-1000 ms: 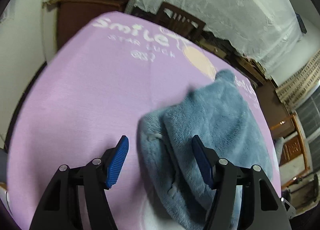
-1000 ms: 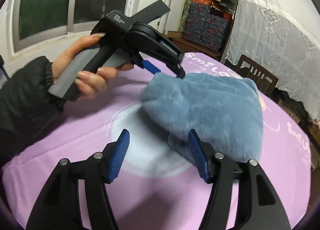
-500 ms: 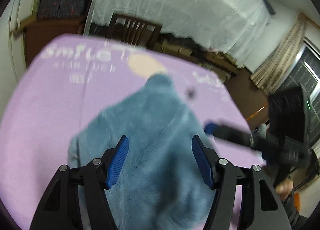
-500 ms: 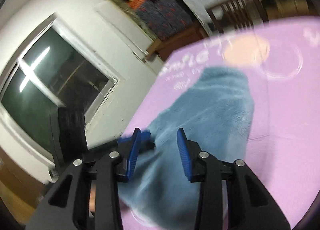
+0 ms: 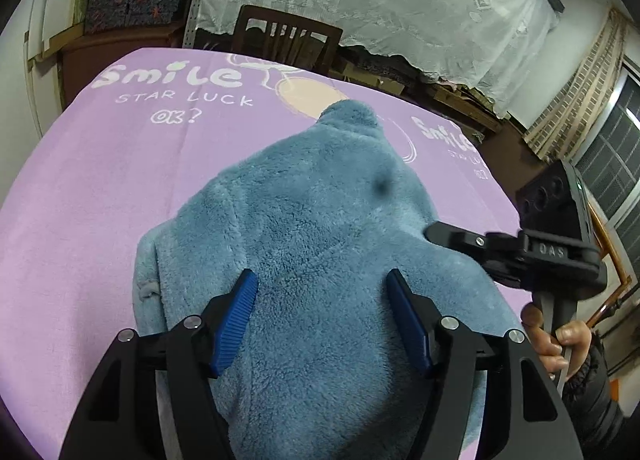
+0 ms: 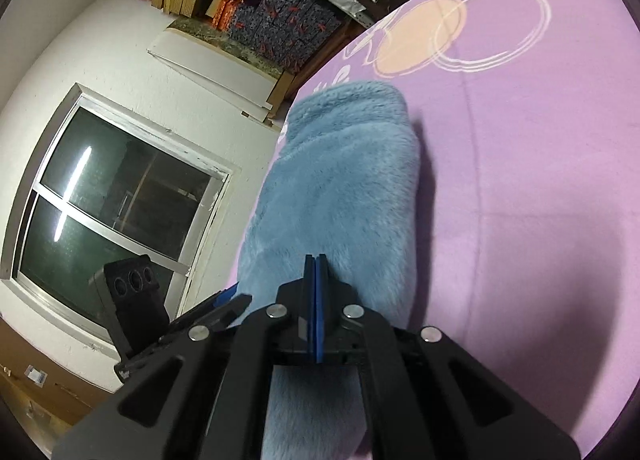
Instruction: Fold large clothes
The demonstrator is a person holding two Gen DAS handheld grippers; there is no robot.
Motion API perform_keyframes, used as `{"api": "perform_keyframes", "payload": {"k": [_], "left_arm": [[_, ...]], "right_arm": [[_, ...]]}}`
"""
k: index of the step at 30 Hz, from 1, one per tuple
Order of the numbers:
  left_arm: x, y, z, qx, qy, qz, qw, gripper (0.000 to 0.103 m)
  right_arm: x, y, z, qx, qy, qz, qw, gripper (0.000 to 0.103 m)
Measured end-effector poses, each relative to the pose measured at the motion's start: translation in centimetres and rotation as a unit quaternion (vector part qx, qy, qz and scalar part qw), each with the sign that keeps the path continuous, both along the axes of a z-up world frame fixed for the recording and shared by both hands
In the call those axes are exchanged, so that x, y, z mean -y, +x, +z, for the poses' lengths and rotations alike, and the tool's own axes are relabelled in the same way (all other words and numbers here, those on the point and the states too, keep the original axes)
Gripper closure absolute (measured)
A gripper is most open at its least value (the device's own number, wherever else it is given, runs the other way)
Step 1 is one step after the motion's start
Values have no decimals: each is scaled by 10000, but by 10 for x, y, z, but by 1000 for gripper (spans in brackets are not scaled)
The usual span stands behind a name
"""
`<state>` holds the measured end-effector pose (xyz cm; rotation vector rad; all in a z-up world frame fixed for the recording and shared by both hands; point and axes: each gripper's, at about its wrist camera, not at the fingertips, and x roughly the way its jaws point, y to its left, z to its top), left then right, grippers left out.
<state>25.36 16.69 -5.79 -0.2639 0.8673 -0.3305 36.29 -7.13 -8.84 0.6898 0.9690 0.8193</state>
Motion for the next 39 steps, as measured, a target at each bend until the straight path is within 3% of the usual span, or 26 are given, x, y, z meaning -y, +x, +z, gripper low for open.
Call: {"api": "perform_keyframes", "payload": {"k": [1,4,10,15,18,20,23,26,34,36,37,38,39], "left_arm": [[-2,-2,4,-44,13,29,10000,35],[-13,-19,25,17,50,187,9998,35],[-41,-49,64,352,-203,490,9980,33],[-22,-47,32,-97,-27,382,9992,33],[-14,-44,8,-340,92,308,9989,29],[-18,-42,-5,-450,-138,272,9985,20],[-20,-40,-12,-479,-248,227,9983,17],[-15,-42,-13,-383,-80,180,9991,14],[-25,-45,-7,-284,-110,225,9993,14],[-30,-52,6,-43,165,472,9987,14],[-29,-57,14,108,376,612,9974,14],[-29,-62,20,238,531,700,9958,14],[-26,-67,27,395,691,776,9938,15]], "right_arm": [[4,-6,5,23,-73,-55,10000,103],[16,-27,30,310,-373,-188,9986,90],[-13,-64,75,803,-137,350,9961,81],[-54,-77,50,518,-318,839,9946,82],[-51,-84,34,438,-440,842,9945,88],[-42,-86,24,380,-456,833,9948,99],[-25,-83,7,134,-174,859,9961,103],[-14,-80,-7,-136,268,884,9956,103],[3,-91,-8,-167,283,865,9957,103],[9,-96,0,-71,215,765,9968,96],[15,-100,7,38,185,657,9977,83],[23,-103,13,143,174,536,9983,64],[29,-105,16,202,175,457,9986,55]]}}
